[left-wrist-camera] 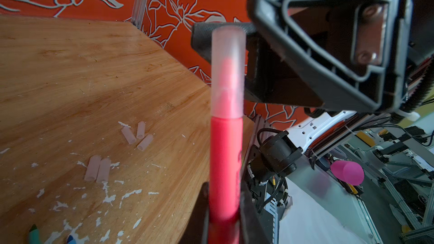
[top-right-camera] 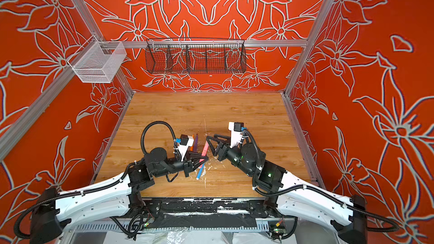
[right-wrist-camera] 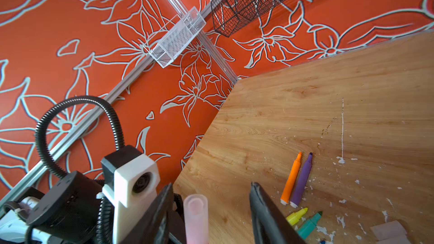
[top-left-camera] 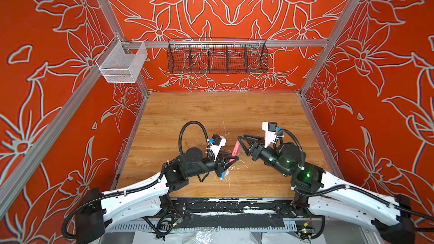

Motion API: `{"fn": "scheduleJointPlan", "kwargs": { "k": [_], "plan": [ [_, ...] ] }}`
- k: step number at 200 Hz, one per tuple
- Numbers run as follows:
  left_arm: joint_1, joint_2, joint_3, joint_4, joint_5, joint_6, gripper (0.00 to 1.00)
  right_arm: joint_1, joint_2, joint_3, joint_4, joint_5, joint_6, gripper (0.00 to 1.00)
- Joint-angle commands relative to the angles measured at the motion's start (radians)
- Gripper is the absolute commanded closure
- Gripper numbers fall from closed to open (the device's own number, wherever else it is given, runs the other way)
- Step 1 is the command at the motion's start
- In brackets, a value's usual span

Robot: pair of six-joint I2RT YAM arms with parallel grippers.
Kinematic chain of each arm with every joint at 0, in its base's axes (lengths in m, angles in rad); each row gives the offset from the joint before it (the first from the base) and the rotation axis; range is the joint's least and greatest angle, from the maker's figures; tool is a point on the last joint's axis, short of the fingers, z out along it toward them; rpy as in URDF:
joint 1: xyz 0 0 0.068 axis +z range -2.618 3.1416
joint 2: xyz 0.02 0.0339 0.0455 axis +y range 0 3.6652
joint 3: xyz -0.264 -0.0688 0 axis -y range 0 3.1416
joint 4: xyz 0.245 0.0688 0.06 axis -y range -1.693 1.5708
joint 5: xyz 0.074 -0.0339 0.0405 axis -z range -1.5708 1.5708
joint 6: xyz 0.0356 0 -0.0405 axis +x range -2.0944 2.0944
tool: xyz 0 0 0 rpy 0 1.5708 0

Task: Insert pens into pen caps
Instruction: Put on the pen cap to the pen.

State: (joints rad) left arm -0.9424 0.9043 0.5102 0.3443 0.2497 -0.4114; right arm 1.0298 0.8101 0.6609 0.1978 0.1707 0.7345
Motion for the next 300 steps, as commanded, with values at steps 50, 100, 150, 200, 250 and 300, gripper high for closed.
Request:
{"fn": "scheduleJointPlan", "kwargs": {
  "k": [50, 100, 150, 200, 250, 300],
  "plan": [
    [0.005, -0.002, 0.03, -0.026, 0.007, 0.031, 1.0, 0.002, 0.039, 0.05, 0.046, -0.004, -0.003, 0.51],
    [0.005, 0.009, 0.041, -0.027, 0.014, 0.033, 1.0, 0.003, 0.061, 0.064, 0.048, -0.015, -0.006, 0.56],
    [0.006, 0.016, 0.049, -0.031, 0.019, 0.034, 1.0, 0.003, 0.066, 0.065, 0.034, -0.016, -0.002, 0.8],
    [0.006, 0.016, 0.06, -0.033, -0.031, 0.037, 1.0, 0.002, 0.073, 0.026, 0.067, -0.061, 0.031, 0.99],
    [0.016, 0.046, 0.122, -0.028, -0.072, 0.041, 1.0, 0.023, 0.129, -0.016, 0.125, -0.091, 0.056, 1.0],
    [0.041, 0.042, 0.196, -0.079, -0.129, 0.063, 1.0, 0.075, 0.131, -0.05, 0.112, -0.084, 0.028, 1.0]
  ]
}}
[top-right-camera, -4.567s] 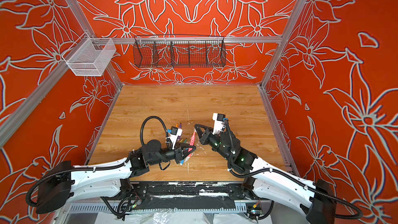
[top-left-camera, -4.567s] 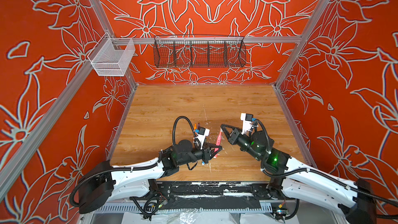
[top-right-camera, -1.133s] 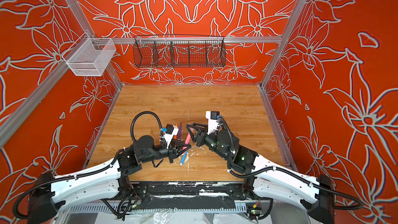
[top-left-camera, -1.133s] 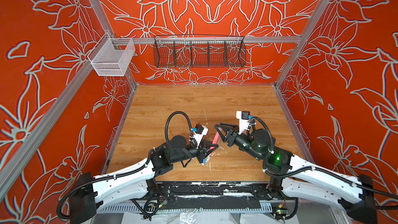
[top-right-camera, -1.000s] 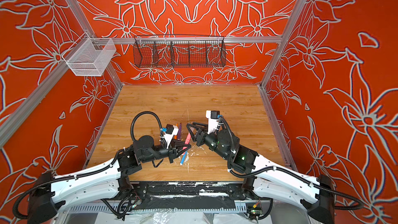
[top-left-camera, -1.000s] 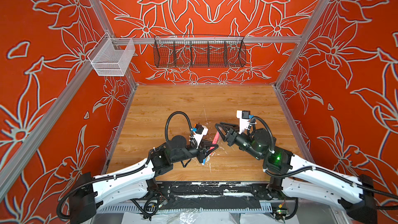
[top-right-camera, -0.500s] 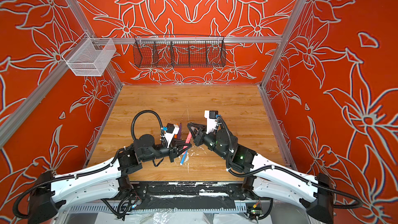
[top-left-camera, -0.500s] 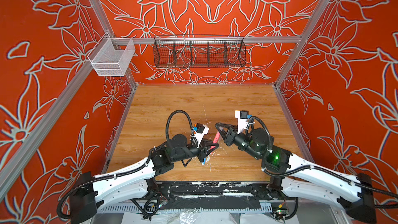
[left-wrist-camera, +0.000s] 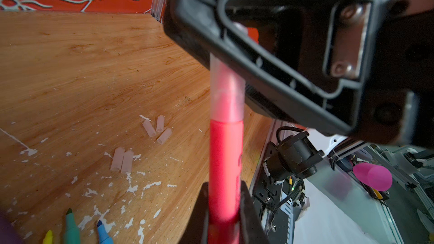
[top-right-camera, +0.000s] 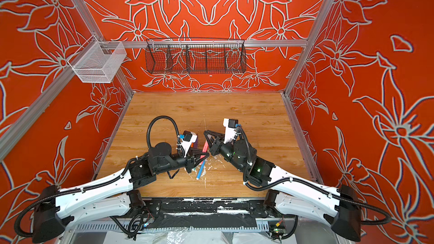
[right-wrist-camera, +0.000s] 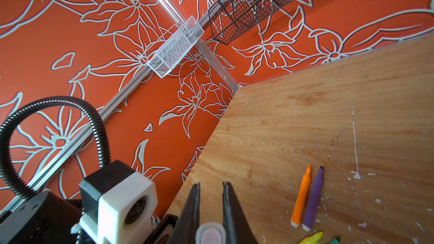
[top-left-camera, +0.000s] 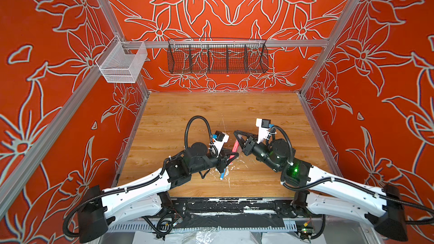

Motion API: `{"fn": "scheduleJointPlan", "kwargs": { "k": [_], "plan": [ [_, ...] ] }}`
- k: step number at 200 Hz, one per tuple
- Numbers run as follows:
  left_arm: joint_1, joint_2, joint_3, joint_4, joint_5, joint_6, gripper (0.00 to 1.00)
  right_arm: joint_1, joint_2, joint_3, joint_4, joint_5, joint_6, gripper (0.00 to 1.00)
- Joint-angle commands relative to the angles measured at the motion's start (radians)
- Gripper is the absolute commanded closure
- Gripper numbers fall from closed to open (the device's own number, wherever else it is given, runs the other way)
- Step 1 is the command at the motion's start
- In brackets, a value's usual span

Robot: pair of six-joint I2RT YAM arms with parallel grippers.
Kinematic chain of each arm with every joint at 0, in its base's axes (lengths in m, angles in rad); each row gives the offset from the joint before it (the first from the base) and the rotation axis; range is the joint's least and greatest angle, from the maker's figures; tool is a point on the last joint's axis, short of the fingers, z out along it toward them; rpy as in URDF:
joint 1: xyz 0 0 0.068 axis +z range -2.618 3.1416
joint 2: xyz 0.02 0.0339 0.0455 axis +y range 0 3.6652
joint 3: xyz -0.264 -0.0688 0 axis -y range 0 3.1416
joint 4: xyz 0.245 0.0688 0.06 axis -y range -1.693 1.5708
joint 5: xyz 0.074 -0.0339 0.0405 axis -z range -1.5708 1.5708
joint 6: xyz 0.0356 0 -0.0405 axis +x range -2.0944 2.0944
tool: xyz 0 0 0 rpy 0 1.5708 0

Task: Insert pens into pen caps
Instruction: Put on the pen cap to the pen.

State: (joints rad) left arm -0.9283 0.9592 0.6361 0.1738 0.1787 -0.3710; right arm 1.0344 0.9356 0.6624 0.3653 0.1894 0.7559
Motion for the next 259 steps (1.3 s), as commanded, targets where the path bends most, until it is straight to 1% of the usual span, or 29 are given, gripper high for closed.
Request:
{"fn": "scheduleJointPlan", "kwargs": {
  "k": [1, 24, 36, 64, 106, 150, 182, 208, 229, 259],
  "plan": [
    [0.027, -0.014, 0.071, 0.092, -0.058, 0.023, 1.0, 0.071, 0.004, -0.054, -0.055, -0.101, 0.005, 1.0],
    [0.044, -0.035, 0.071, 0.1, -0.057, 0.013, 1.0, 0.076, -0.031, -0.099, -0.055, -0.071, 0.002, 1.0],
    [0.046, -0.036, 0.071, 0.108, -0.054, 0.012, 1.0, 0.079, -0.033, -0.115, -0.04, -0.079, 0.009, 1.0],
    [0.046, -0.017, 0.072, 0.14, -0.047, 0.01, 1.0, 0.112, 0.015, -0.102, -0.014, -0.115, 0.013, 1.0],
    [0.055, -0.014, 0.091, 0.167, -0.086, 0.029, 1.0, 0.158, 0.064, -0.099, 0.027, -0.101, 0.034, 1.0],
    [0.093, -0.014, 0.162, 0.173, -0.094, 0.042, 1.0, 0.192, 0.063, -0.098, 0.032, -0.079, 0.029, 1.0],
    [0.115, -0.01, 0.219, 0.18, -0.094, 0.06, 1.0, 0.21, 0.114, -0.08, 0.006, -0.093, 0.029, 1.0],
    [0.125, -0.013, 0.26, 0.158, -0.071, 0.083, 1.0, 0.211, 0.116, -0.121, -0.014, -0.076, 0.044, 1.0],
    [0.127, -0.02, 0.271, 0.146, -0.068, 0.106, 1.0, 0.213, 0.096, -0.142, -0.044, -0.114, 0.051, 1.0],
    [0.134, -0.037, 0.265, 0.135, -0.06, 0.143, 1.0, 0.22, 0.098, -0.151, -0.101, -0.228, 0.102, 1.0]
  ]
}}
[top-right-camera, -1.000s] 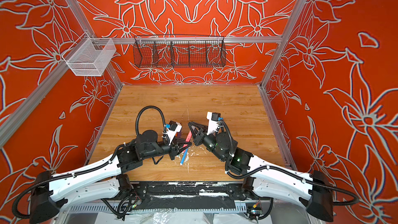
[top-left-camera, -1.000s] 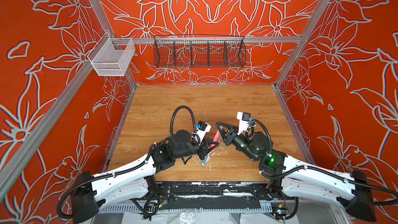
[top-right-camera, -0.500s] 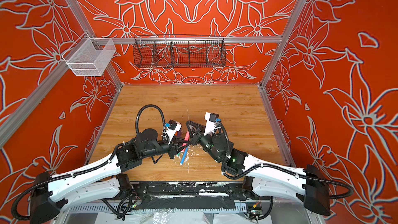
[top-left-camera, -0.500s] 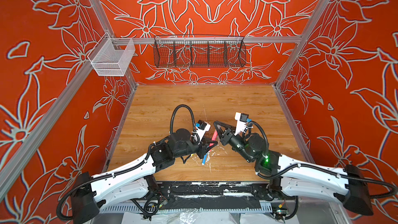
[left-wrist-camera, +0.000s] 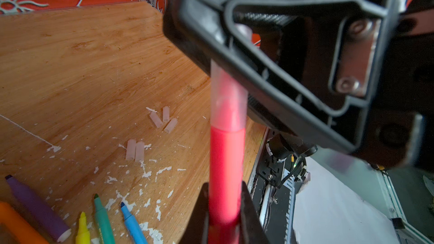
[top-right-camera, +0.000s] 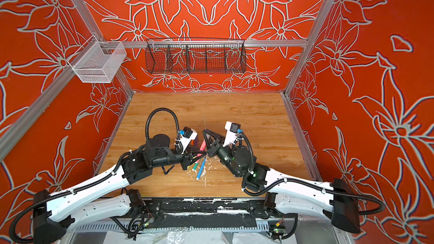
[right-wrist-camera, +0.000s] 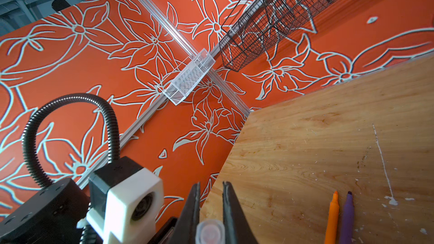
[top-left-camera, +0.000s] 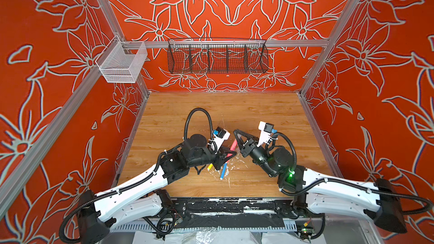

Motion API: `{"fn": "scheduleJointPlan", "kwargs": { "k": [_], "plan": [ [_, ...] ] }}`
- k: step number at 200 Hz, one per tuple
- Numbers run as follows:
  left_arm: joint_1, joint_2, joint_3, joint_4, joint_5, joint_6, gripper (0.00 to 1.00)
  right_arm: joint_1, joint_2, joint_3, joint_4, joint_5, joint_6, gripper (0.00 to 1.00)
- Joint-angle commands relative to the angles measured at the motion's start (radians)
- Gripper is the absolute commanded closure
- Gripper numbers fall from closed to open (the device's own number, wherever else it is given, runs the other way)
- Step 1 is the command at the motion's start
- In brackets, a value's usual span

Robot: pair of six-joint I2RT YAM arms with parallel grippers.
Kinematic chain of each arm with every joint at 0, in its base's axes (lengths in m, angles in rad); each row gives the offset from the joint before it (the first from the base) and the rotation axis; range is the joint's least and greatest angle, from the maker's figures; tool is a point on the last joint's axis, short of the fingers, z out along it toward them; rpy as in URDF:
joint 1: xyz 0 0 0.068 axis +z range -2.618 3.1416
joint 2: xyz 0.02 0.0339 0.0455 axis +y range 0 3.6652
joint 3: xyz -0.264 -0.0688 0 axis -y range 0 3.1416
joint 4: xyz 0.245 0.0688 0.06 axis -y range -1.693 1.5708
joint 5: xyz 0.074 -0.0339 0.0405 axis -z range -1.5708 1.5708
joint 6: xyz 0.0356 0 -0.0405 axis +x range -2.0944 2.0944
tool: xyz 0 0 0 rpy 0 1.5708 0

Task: Insert pens into pen caps
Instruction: Put on the pen cap to the pen.

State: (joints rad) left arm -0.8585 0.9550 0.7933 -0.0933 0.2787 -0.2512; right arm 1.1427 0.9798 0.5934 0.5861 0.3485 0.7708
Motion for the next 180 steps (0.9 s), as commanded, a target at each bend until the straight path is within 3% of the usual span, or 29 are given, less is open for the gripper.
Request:
{"fn": "scheduleJointPlan", "kwargs": {
  "k": [1, 25, 76, 126, 156, 180],
  "plan": [
    [0.064, -0.033, 0.108, 0.403, -0.159, 0.025, 1.0, 0.113, 0.054, -0.082, -0.322, -0.392, 0.088, 1.0],
    [0.064, -0.036, 0.094, 0.422, -0.132, 0.043, 1.0, 0.141, 0.098, -0.069, -0.311, -0.443, 0.102, 1.0],
    [0.065, -0.062, 0.084, 0.43, -0.151, 0.052, 1.0, 0.191, 0.111, -0.042, -0.394, -0.424, 0.127, 1.0],
    [0.065, -0.093, 0.067, 0.43, -0.153, 0.06, 1.0, 0.21, -0.037, -0.072, -0.479, -0.251, 0.107, 1.0],
    [0.065, -0.1, 0.043, 0.383, -0.113, 0.049, 1.0, 0.21, -0.096, -0.016, -0.558, -0.124, 0.049, 0.88],
    [0.065, -0.118, -0.016, 0.317, -0.099, 0.031, 1.0, 0.21, -0.11, 0.053, -0.612, -0.031, -0.003, 0.84]
  ]
}}
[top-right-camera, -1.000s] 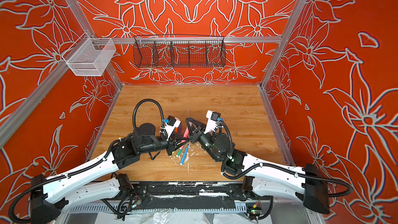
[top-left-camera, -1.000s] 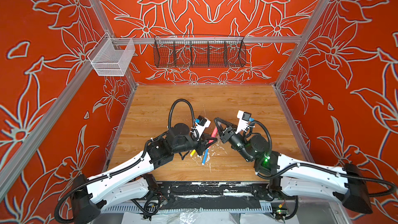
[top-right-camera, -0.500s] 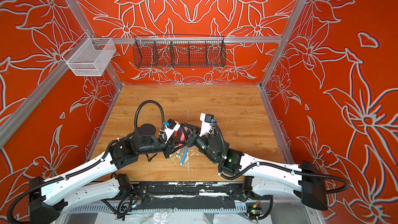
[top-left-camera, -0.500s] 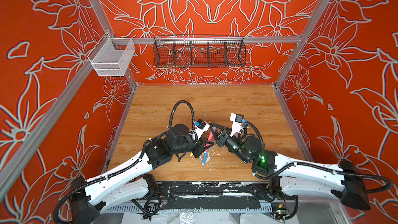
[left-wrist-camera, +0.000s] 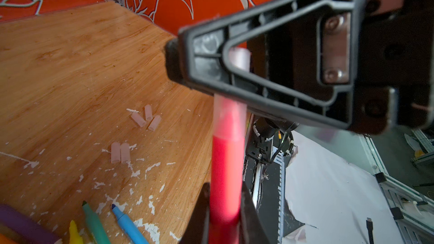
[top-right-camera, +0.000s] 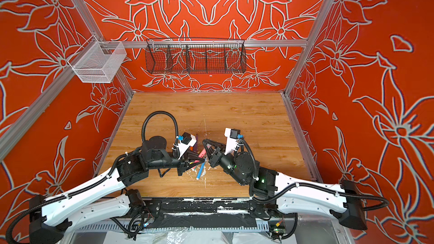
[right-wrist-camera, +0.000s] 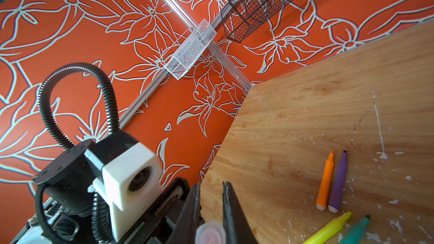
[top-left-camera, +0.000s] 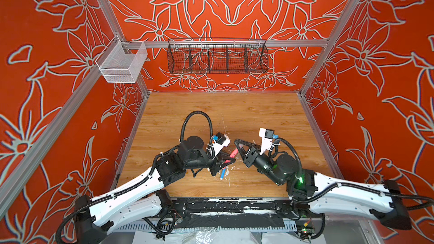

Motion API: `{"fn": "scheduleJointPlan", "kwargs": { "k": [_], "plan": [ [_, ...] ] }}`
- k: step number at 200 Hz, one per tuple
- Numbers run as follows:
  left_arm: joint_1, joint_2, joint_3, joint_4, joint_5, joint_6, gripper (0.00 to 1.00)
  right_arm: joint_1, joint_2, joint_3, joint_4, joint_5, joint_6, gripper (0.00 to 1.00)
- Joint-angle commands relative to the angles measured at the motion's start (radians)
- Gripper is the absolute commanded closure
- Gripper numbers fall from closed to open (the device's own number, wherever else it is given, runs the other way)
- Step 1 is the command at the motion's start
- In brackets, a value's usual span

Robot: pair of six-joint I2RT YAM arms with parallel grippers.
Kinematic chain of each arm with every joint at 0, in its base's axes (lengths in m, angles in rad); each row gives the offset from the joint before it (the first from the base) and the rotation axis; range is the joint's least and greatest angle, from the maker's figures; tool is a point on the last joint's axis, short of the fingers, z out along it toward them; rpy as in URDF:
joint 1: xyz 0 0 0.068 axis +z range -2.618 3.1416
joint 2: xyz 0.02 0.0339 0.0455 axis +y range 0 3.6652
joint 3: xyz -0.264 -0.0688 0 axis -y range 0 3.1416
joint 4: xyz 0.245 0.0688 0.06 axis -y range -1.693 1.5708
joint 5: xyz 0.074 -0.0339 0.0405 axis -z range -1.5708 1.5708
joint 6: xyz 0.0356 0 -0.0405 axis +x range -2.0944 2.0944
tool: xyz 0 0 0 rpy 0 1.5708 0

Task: Insert pens into pen caps
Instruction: Put on the pen cap to the pen, then place a pen at the middle-left of the table.

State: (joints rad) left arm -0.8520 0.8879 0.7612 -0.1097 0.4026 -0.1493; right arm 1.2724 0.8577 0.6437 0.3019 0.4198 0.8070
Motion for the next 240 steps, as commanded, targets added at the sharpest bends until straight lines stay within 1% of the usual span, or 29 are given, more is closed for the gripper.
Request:
{"fn": "scheduleJointPlan", "kwargs": {
  "k": [1, 19, 28, 39, 44, 49, 60, 62, 64, 84, 95, 108, 129, 140, 151, 165, 175, 193, 217, 229, 240],
  "plan": [
    [0.059, -0.052, 0.013, 0.331, -0.223, -0.073, 1.0, 0.081, 0.012, 0.005, -0.328, -0.1, -0.043, 0.84],
    [0.059, -0.074, -0.047, 0.248, -0.21, -0.084, 1.0, 0.081, 0.008, 0.054, -0.357, -0.054, -0.089, 0.77],
    [0.059, -0.089, -0.089, 0.207, -0.22, -0.095, 1.0, 0.081, 0.0, 0.079, -0.391, -0.024, -0.106, 0.69],
    [0.059, -0.106, -0.149, 0.169, -0.244, -0.108, 1.0, 0.079, -0.02, 0.107, -0.436, 0.017, -0.123, 0.53],
    [0.059, -0.112, -0.179, 0.163, -0.261, -0.115, 1.0, 0.079, -0.032, 0.114, -0.449, 0.036, -0.135, 0.45],
    [0.059, -0.116, -0.211, 0.161, -0.279, -0.126, 1.0, 0.079, -0.046, 0.119, -0.458, 0.051, -0.148, 0.35],
    [0.059, -0.121, -0.269, 0.153, -0.319, -0.149, 1.0, 0.079, -0.087, 0.121, -0.469, 0.093, -0.173, 0.07],
    [0.059, -0.122, -0.278, 0.152, -0.326, -0.153, 1.0, 0.079, -0.099, 0.12, -0.471, 0.103, -0.175, 0.04],
    [0.059, -0.122, -0.285, 0.149, -0.332, -0.156, 1.0, 0.079, -0.106, 0.119, -0.473, 0.113, -0.179, 0.03],
    [0.074, -0.117, -0.334, 0.115, -0.423, -0.222, 1.0, 0.078, -0.186, 0.111, -0.505, 0.202, -0.203, 0.02],
    [0.11, -0.107, -0.336, 0.077, -0.468, -0.273, 1.0, 0.076, -0.225, 0.1, -0.517, 0.23, -0.216, 0.03],
    [0.181, -0.084, -0.329, 0.042, -0.449, -0.31, 1.0, 0.075, -0.262, 0.086, -0.541, 0.261, -0.22, 0.03],
    [0.323, -0.031, -0.287, -0.029, -0.421, -0.365, 1.0, 0.07, -0.286, 0.061, -0.58, 0.306, -0.21, 0.02],
    [0.377, 0.003, -0.264, -0.061, -0.426, -0.395, 1.0, 0.063, -0.282, 0.048, -0.601, 0.321, -0.198, 0.03],
    [0.411, 0.041, -0.245, -0.075, -0.427, -0.401, 1.0, 0.052, -0.268, 0.044, -0.625, 0.328, -0.182, 0.02],
    [0.433, 0.09, -0.219, -0.094, -0.436, -0.406, 1.0, 0.028, -0.245, 0.045, -0.655, 0.313, -0.164, 0.03],
    [0.442, 0.161, -0.191, -0.125, -0.466, -0.427, 1.0, 0.008, -0.228, 0.048, -0.674, 0.293, -0.153, 0.02],
    [0.465, 0.262, -0.112, -0.263, -0.549, -0.51, 1.0, -0.038, -0.203, 0.05, -0.713, 0.263, -0.114, 0.02],
    [0.494, 0.422, 0.011, -0.442, -0.614, -0.555, 1.0, -0.121, -0.175, 0.035, -0.717, 0.161, -0.092, 0.02],
    [0.495, 0.489, 0.05, -0.481, -0.636, -0.563, 1.0, -0.157, -0.162, 0.024, -0.706, 0.108, -0.085, 0.02],
    [0.495, 0.529, 0.066, -0.473, -0.62, -0.546, 1.0, -0.175, -0.15, 0.016, -0.699, 0.081, -0.08, 0.03]
  ]
}}
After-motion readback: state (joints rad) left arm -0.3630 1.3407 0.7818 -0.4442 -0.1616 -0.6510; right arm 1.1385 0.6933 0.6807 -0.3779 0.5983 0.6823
